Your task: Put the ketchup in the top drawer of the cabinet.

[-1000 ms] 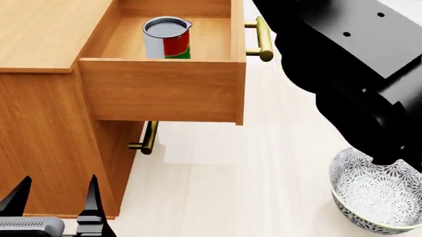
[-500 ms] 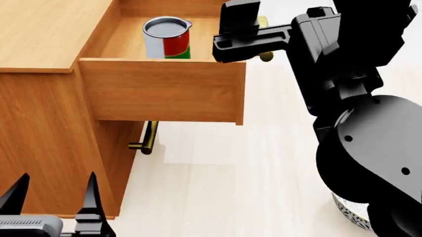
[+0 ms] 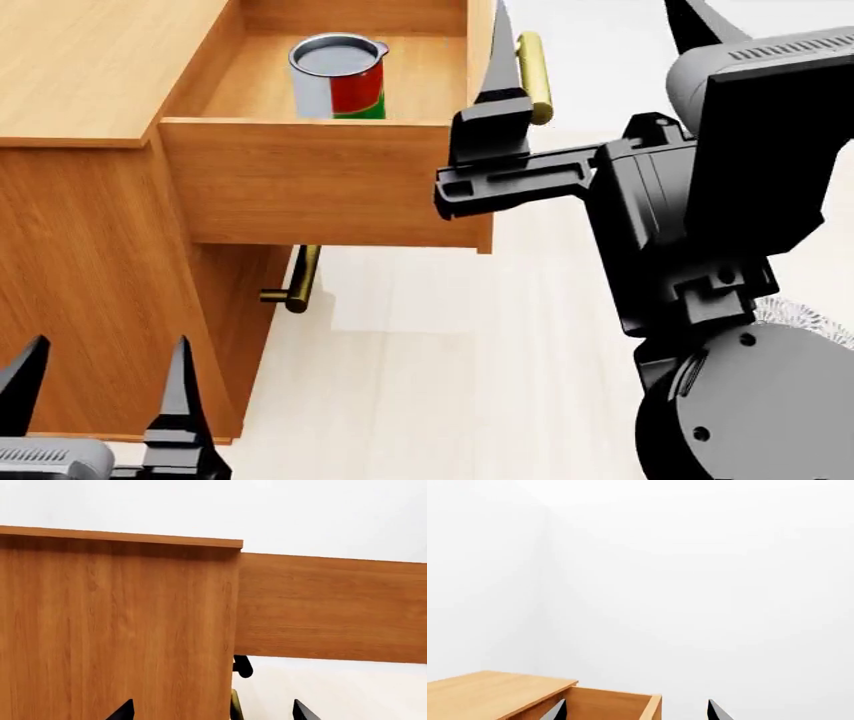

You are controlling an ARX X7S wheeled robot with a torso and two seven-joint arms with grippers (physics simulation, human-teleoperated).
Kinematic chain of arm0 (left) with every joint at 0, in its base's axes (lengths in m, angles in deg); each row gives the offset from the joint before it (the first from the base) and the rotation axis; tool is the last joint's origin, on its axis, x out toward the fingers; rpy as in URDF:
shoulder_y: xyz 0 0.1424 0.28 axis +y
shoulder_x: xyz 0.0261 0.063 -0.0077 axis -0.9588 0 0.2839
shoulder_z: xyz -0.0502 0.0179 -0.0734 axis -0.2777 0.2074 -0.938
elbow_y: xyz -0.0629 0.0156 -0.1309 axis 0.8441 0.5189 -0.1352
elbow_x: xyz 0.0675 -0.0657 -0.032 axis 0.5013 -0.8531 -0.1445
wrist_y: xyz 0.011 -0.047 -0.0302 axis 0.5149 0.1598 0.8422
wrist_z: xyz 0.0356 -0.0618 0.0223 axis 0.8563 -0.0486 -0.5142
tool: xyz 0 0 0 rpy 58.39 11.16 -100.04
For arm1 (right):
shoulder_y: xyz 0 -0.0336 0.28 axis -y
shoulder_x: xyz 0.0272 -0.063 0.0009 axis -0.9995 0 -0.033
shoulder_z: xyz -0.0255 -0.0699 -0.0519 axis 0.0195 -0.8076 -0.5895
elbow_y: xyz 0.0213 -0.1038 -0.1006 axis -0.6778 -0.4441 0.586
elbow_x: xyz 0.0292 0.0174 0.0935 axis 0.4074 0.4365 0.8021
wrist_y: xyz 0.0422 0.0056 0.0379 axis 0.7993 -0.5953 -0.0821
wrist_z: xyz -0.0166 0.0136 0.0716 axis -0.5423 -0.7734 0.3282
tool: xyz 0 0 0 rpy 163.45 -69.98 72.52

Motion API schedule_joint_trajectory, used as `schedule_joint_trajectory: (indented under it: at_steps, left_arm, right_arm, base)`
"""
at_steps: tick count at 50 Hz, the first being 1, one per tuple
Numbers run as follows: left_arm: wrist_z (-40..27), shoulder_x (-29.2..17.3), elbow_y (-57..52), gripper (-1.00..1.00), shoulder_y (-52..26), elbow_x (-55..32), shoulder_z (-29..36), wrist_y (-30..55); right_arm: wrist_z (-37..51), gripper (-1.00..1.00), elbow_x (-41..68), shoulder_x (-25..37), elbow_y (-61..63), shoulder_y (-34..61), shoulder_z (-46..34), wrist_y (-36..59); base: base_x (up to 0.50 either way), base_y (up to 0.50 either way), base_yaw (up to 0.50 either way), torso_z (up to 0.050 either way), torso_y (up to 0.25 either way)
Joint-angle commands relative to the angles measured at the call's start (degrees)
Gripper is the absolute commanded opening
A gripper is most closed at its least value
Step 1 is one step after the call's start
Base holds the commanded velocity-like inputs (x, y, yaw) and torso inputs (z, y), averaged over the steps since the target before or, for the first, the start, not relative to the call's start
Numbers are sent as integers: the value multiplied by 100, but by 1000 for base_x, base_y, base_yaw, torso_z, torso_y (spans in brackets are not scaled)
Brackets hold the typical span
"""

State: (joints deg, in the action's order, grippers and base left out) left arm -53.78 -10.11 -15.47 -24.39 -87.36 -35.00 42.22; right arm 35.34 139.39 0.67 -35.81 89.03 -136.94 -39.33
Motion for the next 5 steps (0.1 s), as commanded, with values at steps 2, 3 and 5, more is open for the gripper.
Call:
schedule_joint_trajectory:
  at_steps: [2, 3, 5]
  left_arm:
    - [-53, -57, -216, 100, 26, 24, 32, 53]
    - [-56, -60, -226, 100, 27, 24, 32, 53]
    - [-52, -62, -223, 100, 26, 21, 33, 41]
  right_arm:
    - [335, 100, -387, 158, 318, -252, -59, -122]
    - [352, 100, -435, 160, 333, -275, -73, -121]
    - [401, 100, -485, 150, 350, -306, -89, -105]
  base:
    - [0, 0, 0, 0, 0]
    - [0, 0, 0, 0, 0]
    - [0, 0, 0, 0, 0]
